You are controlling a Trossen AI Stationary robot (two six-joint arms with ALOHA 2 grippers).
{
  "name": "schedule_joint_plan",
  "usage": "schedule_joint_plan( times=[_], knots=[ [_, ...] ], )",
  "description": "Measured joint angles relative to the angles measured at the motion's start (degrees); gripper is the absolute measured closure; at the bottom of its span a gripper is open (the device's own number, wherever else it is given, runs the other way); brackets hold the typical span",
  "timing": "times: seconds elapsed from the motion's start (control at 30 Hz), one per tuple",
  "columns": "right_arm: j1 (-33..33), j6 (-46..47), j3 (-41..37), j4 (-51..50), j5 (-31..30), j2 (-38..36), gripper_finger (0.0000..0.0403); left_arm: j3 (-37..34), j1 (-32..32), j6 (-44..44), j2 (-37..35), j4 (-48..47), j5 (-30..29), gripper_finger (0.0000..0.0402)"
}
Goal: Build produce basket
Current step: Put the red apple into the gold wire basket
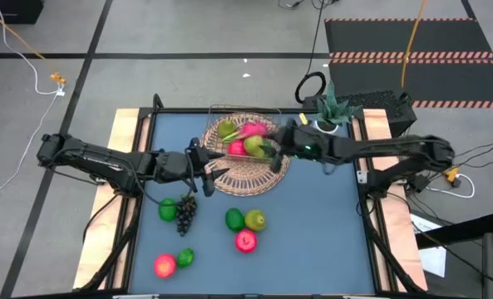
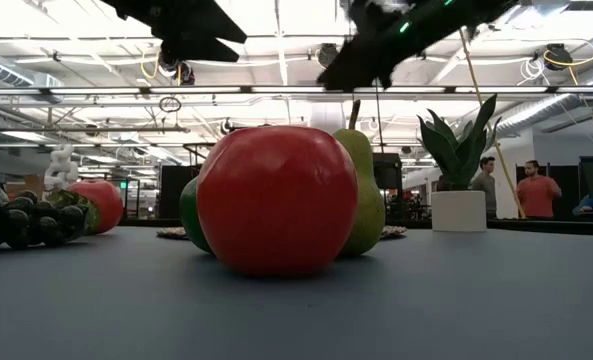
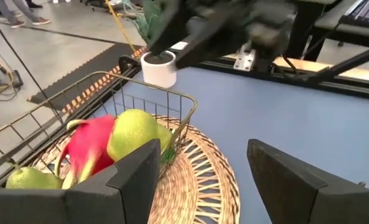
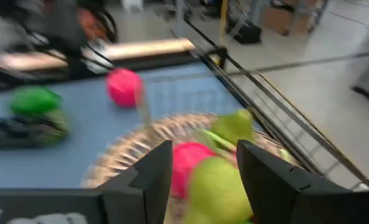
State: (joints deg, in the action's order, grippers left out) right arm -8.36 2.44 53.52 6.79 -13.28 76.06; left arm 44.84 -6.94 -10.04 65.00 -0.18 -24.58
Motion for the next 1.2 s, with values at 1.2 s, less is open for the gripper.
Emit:
schedule_joint_plan(
  times=[1.2],
  knots=[
    [29.38, 9.92, -27.72, 38.9, -3.45, -1.33, 0.0234, 0.0, 9.04, -46.2, -2.02, -58.74, -11.77, 0.0122]
  ],
)
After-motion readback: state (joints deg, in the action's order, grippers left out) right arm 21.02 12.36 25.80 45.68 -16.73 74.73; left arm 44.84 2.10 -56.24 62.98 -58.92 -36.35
